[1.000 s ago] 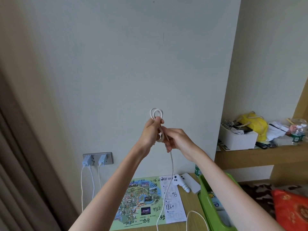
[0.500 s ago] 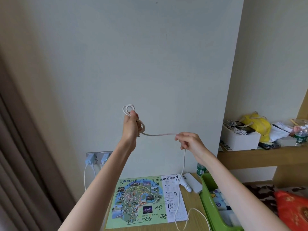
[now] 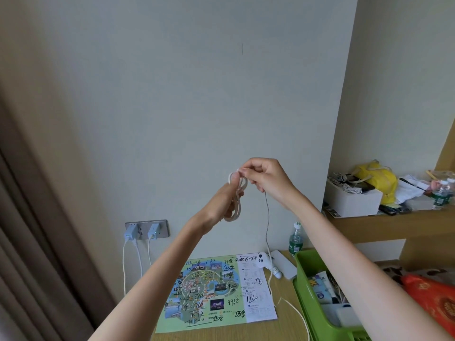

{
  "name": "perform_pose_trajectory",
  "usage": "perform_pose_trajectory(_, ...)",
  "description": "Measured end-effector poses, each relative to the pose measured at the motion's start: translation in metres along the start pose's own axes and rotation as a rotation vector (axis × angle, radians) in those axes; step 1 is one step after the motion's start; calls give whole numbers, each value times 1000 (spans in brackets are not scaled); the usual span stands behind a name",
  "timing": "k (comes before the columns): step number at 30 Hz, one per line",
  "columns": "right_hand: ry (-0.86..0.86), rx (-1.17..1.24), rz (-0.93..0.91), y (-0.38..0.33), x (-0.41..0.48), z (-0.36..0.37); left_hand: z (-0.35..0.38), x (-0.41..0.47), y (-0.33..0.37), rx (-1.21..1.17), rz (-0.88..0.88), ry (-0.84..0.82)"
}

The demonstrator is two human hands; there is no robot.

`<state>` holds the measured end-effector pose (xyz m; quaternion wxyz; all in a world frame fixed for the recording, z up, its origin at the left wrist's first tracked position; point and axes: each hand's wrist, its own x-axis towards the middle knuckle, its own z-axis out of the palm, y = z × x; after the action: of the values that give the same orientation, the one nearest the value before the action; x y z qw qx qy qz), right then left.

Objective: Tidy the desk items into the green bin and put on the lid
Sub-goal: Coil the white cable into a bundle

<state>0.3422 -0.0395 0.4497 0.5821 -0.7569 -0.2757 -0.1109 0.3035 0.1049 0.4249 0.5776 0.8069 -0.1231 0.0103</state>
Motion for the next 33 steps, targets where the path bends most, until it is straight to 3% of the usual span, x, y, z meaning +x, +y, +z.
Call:
perform_pose_trajectory(8, 128, 133, 96, 27, 0, -2, 0, -4, 1, -40, -25, -86)
perform_pose_trajectory(14, 2, 157, 199, 57, -17, 3, -3, 5, -5, -126, 4, 252)
perform_pose_trajectory(17, -61, 147, 194, 60, -25, 6, -10, 10, -6, -206, 23, 341)
perform_pose_trajectory(26, -181, 136, 167, 36, -24, 21, -5, 10, 0, -309, 45, 235)
perform_pose_trajectory(33, -253, 128, 161, 32, -25, 18, -6, 9, 0, -292, 14, 242)
